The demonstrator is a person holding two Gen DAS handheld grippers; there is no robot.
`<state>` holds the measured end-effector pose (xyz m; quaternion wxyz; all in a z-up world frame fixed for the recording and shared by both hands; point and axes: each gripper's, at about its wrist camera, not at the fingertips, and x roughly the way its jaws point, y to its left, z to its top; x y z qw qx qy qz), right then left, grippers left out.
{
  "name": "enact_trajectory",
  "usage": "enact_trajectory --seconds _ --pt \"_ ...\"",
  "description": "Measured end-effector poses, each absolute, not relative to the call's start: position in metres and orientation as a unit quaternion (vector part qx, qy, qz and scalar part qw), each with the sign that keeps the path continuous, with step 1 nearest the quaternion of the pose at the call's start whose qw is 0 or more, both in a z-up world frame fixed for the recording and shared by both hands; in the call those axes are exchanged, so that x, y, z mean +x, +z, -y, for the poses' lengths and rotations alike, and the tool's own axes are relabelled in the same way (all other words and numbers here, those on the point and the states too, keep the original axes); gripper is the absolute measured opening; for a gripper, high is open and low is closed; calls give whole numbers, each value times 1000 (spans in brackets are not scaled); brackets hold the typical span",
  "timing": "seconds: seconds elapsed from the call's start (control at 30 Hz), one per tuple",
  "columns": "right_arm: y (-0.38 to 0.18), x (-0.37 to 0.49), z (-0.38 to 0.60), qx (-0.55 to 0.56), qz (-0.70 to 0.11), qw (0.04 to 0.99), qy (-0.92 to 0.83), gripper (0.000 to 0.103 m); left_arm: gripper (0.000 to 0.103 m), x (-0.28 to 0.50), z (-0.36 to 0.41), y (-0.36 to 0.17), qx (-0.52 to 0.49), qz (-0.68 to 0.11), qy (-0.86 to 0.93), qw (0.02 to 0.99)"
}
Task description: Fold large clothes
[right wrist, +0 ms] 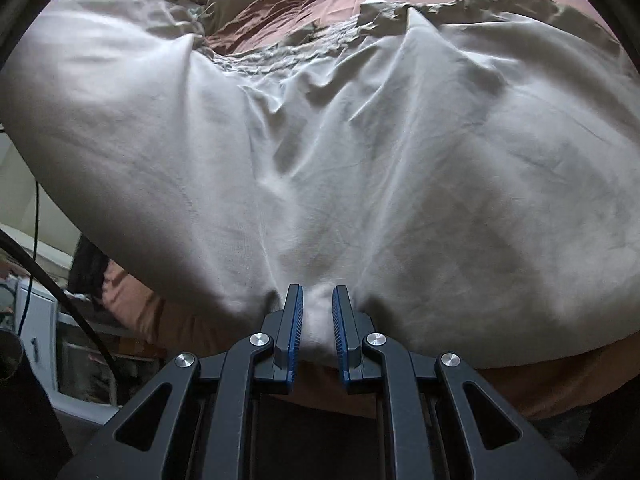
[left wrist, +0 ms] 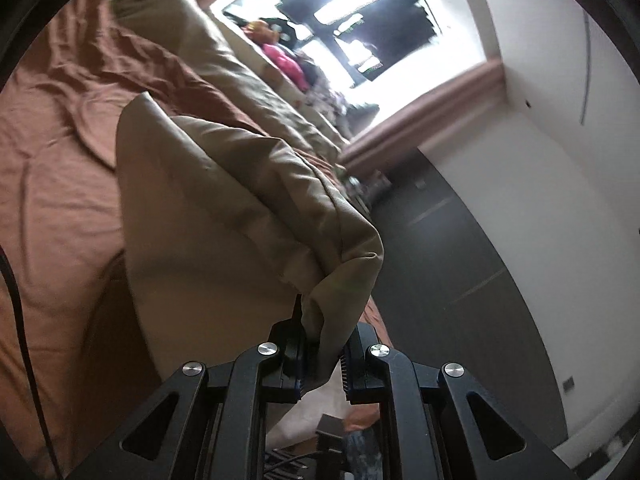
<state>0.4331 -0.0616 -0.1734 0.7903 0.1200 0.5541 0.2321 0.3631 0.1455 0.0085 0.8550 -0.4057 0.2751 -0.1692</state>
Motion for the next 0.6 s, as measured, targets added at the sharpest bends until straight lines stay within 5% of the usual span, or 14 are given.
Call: enact_trajectory --seconds 0.27,0.6 --pt "-147 431 146 172 -516 813 206 13 13 418 -83 19 -376 -306 -215 848" --pt "-137 414 262 228 -483 838 112 13 13 495 10 -39 -350 -401 -257 807"
